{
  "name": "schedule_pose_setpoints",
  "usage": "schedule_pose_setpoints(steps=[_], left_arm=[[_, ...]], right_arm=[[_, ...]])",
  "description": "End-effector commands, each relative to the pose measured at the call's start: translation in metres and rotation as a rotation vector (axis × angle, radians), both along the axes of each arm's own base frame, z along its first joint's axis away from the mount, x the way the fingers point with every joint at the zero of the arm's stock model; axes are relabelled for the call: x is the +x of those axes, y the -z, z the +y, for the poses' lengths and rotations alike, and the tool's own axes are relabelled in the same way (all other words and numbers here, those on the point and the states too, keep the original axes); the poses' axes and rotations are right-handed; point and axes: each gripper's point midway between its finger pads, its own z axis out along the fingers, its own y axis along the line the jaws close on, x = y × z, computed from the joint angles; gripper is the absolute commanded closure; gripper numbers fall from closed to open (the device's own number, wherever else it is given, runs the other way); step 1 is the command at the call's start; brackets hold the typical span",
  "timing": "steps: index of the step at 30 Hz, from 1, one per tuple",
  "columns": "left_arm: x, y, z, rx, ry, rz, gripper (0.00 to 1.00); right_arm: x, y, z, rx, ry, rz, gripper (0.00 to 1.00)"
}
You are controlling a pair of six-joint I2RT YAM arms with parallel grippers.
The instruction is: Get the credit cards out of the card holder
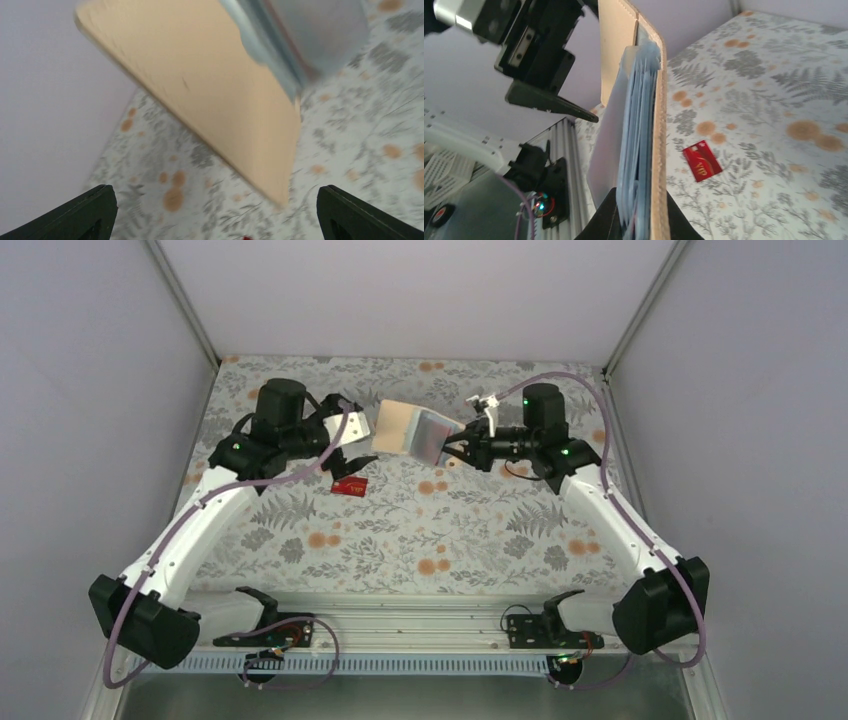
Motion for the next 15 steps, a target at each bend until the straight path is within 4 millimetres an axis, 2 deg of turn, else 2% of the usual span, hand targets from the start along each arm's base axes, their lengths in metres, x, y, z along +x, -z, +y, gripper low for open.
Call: schedule_pose_setpoints(steps=[1,3,6,7,8,9,10,12,13,15], left_arm=[[-0.031,-0.004,-0.016,-0.128,0.056,0.277,0.00],[-0.036,-0.009,-0.023,-0.155,0.096,0.345,0.00],[-0.051,-0.021,-0.036,-0.226,0.201,0.415,0.00],[-0.054,-0.021,-0.038,-0.239,0.220,0.431,0.02],[-0.056,-0.019,-0.039,-0.245,0.233,0.448,0.09],[-0.057,-0.017,-0.040,-0.248,0.237,0.463,0.22],[-0.057,-0.016,-0.040,-0.250,0.237,0.474,0.39],[-0.057,-0.020,-0.040,-0.258,0.234,0.469,0.82],[-0.058,-0.021,-0.040,-0.264,0.229,0.464,0.95],[-0.058,-0.023,-0.040,-0.272,0.228,0.449,0.97]], right_arm=[[-0.029,-0.010,0.023,0.016,-0.151,-0.080,0.96],[-0.039,-0.009,0.031,0.008,-0.187,-0.107,0.96],[-0.042,-0.009,0.039,0.000,-0.193,-0.131,0.96],[-0.043,-0.010,0.041,0.002,-0.201,-0.136,0.96],[-0.046,-0.012,0.043,0.006,-0.213,-0.146,0.96],[-0.048,-0.013,0.045,0.008,-0.223,-0.157,0.96],[-0.051,-0.015,0.046,0.008,-0.233,-0.165,0.96],[-0.054,-0.018,0.047,0.007,-0.238,-0.186,0.96],[-0.053,-0.017,0.047,0.002,-0.229,-0.190,0.94],[-0.046,-0.017,0.046,-0.009,-0.183,-0.197,0.83]])
